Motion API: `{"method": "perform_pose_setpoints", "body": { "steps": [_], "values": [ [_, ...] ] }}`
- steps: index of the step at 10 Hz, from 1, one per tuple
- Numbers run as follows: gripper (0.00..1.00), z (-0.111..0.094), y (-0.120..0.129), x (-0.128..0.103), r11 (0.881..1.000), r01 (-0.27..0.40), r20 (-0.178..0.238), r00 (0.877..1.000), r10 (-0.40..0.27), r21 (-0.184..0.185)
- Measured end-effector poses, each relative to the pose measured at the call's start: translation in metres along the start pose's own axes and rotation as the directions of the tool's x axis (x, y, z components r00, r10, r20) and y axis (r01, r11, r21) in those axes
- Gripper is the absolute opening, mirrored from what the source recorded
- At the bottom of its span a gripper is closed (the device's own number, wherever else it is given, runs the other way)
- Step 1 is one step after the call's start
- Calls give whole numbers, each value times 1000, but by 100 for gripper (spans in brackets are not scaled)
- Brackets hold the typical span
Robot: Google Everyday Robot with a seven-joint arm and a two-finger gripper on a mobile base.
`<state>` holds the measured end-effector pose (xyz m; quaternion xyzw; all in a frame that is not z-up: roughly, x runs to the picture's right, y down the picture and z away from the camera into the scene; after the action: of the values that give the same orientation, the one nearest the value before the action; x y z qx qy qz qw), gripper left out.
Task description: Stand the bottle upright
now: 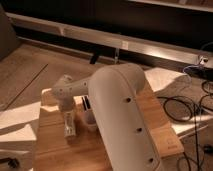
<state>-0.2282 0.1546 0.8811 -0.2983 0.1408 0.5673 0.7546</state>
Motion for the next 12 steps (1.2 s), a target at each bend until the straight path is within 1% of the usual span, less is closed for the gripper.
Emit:
{"method": "perform_pose_setpoints", "body": {
  "steps": [1, 2, 3, 4, 6, 9, 11, 12],
  "values": [
    [9, 0, 1, 1, 1000, 2, -3, 1000, -2, 0],
    [3, 0, 0, 1, 1000, 4, -2, 1000, -4, 0],
    [0, -2, 1, 0, 1000, 5, 1, 1000, -5, 1],
    [0, -6, 1, -2, 1000, 8, 10, 1000, -8, -2],
    [0, -20, 4, -9, 1000, 18, 45, 999, -17, -12],
    [0, -42, 7, -18, 999, 42, 100, 994, -40, -16],
    [0, -53, 9, -21, 998, 67, 131, 989, -65, -12],
    [0, -58, 8, -22, 996, 87, 152, 985, -86, -3]
  ]
}}
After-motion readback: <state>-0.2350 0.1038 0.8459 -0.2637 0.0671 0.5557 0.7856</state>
